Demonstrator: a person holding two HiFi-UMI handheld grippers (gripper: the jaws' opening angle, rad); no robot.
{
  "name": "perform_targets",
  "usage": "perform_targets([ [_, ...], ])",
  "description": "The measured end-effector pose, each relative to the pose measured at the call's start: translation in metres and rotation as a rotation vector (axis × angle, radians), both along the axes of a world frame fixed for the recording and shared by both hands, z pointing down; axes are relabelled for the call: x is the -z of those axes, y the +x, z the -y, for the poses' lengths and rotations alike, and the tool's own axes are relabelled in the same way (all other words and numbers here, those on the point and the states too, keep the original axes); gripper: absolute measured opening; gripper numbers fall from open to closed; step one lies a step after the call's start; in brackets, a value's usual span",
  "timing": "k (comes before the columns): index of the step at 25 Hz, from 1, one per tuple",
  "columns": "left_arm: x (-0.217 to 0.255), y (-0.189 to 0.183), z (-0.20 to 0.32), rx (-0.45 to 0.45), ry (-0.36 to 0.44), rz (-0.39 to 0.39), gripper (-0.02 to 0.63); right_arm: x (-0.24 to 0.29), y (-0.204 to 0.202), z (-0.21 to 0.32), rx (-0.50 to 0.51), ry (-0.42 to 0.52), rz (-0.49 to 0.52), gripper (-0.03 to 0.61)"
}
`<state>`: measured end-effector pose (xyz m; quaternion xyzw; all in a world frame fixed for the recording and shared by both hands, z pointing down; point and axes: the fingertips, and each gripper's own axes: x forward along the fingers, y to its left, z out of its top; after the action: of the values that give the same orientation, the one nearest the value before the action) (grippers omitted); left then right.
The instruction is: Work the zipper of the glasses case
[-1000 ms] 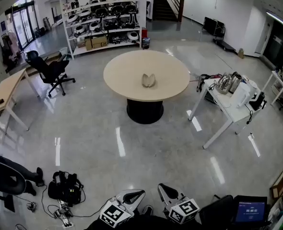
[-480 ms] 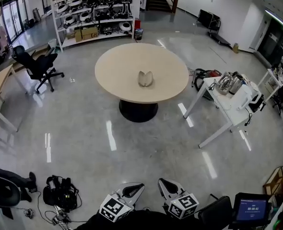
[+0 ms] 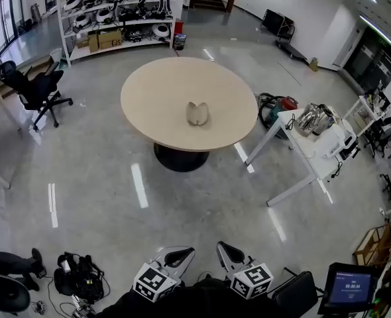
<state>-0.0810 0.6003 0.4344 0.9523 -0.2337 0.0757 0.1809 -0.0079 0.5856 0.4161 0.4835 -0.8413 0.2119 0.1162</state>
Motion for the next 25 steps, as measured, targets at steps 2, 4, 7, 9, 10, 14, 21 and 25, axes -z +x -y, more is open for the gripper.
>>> perform_targets([
  [2,0.0,0.001,0.007,-0.003,-0.01,-0.006,0.006,0.0,-0.001,0.007,0.004,-0.008,-0.006,0.002],
  [4,-0.003,-0.001,0.015,-0.002,-0.021,-0.005,0.006,-0.003,-0.004,0.015,0.008,-0.016,-0.005,0.002],
  [7,-0.009,-0.005,0.029,0.012,-0.037,0.007,0.006,-0.008,-0.007,0.029,0.017,-0.026,-0.003,0.002],
  [9,-0.013,-0.007,0.038,0.022,-0.045,0.018,0.006,-0.011,-0.01,0.039,0.033,-0.029,0.0,0.002],
  [10,-0.014,-0.008,0.044,0.027,-0.048,0.025,0.006,-0.012,-0.011,0.044,0.042,-0.029,0.004,0.002],
  [14,-0.01,0.002,0.079,0.074,-0.068,0.046,0.006,-0.018,0.0,0.078,0.073,-0.038,0.02,0.002],
  [21,-0.014,0.045,0.129,0.091,-0.068,0.075,0.006,-0.017,0.038,0.134,0.112,-0.022,0.048,0.002],
  [25,-0.012,0.073,0.155,0.096,-0.062,0.092,0.006,-0.017,0.06,0.161,0.139,-0.016,0.063,0.002],
])
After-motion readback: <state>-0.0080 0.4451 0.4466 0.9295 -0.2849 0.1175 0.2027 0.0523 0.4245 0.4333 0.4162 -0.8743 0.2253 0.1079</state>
